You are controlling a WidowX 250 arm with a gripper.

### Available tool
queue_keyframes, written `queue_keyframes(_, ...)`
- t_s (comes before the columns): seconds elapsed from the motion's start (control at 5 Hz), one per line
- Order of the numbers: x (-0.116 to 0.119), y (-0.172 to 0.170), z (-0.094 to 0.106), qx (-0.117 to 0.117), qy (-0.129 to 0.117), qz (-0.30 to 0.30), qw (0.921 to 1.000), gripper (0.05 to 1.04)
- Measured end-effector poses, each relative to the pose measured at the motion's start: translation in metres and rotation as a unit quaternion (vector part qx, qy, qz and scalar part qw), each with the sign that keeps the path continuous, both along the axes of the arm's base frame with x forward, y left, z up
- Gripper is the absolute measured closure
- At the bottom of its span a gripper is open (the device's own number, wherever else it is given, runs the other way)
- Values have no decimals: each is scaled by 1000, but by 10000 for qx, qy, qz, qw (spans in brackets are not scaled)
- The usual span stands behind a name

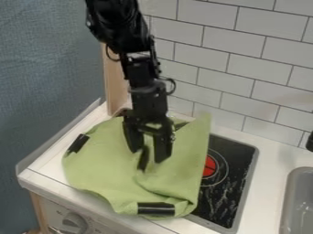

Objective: Fold the cloth from right to left

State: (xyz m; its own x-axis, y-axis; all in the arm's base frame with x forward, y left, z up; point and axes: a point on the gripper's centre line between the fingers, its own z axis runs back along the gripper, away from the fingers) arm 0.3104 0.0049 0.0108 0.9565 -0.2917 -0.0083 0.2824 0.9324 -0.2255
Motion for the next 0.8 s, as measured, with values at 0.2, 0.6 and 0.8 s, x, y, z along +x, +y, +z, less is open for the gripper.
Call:
queue_keyframes(0.2,0,5,20,186,-139,67,9997,85)
queue_keyframes(0.6,5,6,41,210,-360,92,9991,85)
queue_keyframes(0.8,5,6,41,211,-360,94,9991,85)
